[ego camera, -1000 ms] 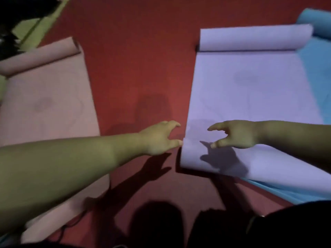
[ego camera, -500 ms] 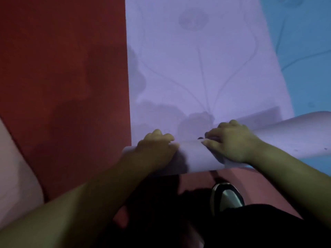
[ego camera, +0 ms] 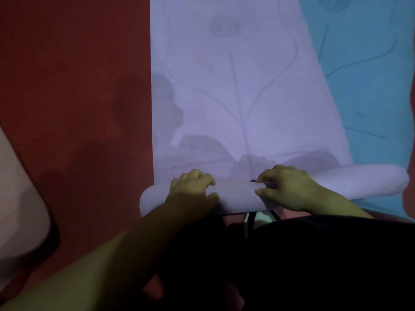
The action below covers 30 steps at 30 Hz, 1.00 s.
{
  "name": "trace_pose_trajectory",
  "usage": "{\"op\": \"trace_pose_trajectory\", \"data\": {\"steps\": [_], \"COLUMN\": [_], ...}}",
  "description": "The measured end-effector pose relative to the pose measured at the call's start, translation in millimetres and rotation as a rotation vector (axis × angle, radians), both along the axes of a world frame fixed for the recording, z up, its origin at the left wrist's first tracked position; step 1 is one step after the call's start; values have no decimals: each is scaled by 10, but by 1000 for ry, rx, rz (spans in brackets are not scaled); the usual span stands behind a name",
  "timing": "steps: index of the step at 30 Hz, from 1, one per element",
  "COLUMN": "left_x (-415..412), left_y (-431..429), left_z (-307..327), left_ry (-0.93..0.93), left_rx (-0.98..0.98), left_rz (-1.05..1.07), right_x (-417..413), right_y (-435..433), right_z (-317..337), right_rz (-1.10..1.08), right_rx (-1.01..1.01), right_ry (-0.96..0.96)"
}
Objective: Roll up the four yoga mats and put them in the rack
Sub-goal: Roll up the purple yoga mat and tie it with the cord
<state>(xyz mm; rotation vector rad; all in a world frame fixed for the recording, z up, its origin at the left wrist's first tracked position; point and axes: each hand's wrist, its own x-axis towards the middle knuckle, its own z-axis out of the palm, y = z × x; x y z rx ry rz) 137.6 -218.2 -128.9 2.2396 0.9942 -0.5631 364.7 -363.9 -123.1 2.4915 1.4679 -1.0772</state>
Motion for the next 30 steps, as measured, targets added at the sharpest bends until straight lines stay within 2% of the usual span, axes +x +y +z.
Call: {"op": "trace_pose_trajectory", "data": {"steps": [4,9,14,23,27,30], "left_x": [-25,18,48,-40,-50,-82], "left_y": [-123,-230,-379,-417,-451,-482], "left_z": [-126,-175,-321,-315,-261,-243], "left_ry": [-75,-35,-67,-121,-112,-104], "left_rx": [80,112,145,116,53,27], "left_rz": [25,-43,-35,-22,5,-8], "right_x": [42,69,-36,74,111,140], "right_y": [-49,-234,-372,-570,-614,-583], "right_z": [-88,-155,-181,-317,-371,-328], "right_rz": [21,-11,32,18,44,5], "right_rx": [-9,54,105,297,298,129], "right_ry": [84,74,-137,-260,-191,-62]}}
